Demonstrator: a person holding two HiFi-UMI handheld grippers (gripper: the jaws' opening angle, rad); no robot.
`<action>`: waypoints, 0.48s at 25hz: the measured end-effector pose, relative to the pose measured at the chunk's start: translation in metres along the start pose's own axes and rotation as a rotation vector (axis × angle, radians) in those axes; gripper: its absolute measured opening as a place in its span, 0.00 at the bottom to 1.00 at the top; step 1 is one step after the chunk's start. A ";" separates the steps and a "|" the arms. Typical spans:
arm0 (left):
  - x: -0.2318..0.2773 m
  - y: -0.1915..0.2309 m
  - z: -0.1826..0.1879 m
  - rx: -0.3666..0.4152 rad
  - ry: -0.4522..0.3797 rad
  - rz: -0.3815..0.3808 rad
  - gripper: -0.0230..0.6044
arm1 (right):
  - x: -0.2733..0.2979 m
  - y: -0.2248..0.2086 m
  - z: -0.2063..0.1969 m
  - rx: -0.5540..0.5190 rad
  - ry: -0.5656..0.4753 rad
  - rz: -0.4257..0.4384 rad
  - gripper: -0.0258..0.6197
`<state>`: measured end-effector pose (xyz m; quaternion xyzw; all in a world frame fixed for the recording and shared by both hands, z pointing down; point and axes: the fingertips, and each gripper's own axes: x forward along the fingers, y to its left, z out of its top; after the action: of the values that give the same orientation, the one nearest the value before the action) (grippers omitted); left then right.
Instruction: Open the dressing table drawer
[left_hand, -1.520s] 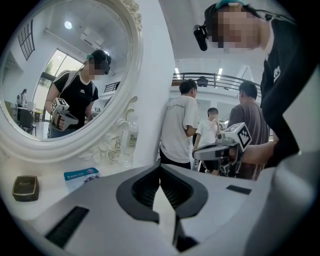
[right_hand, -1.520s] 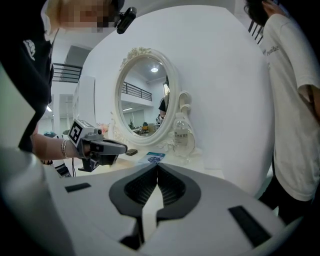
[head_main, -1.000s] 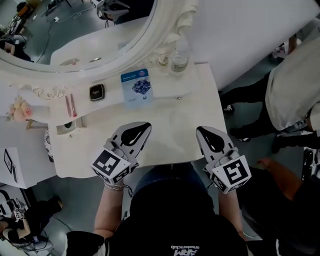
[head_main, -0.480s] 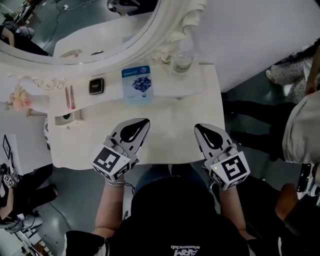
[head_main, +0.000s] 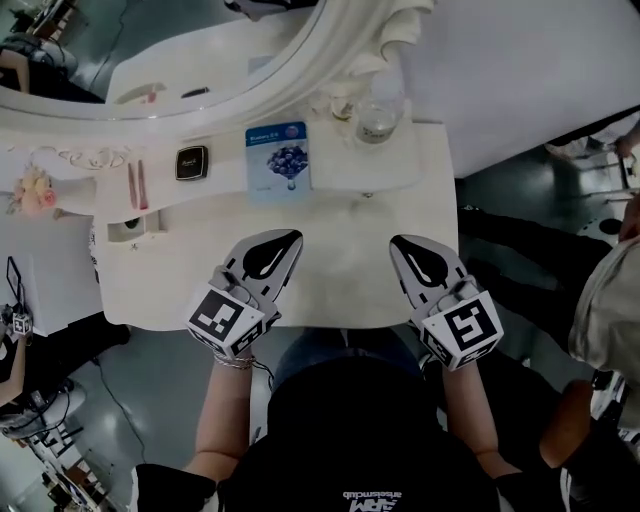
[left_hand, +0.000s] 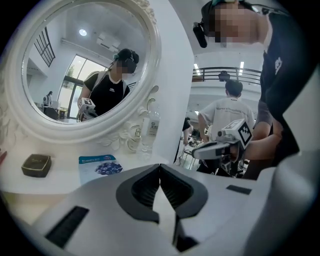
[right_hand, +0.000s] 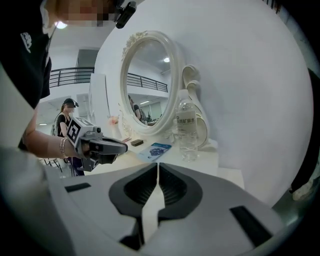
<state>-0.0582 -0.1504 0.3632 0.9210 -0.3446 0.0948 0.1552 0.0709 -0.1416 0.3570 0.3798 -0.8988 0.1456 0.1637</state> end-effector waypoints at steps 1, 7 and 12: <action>0.001 0.002 -0.002 -0.005 0.002 0.004 0.07 | 0.003 -0.001 -0.001 0.001 0.004 0.004 0.07; 0.013 0.010 -0.018 -0.026 0.019 0.015 0.07 | 0.018 -0.007 -0.013 0.005 0.036 0.025 0.07; 0.025 0.015 -0.030 -0.051 0.031 0.019 0.07 | 0.031 -0.012 -0.022 -0.001 0.057 0.045 0.07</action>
<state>-0.0515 -0.1656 0.4021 0.9118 -0.3532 0.1019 0.1830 0.0635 -0.1607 0.3905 0.3553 -0.9021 0.1593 0.1862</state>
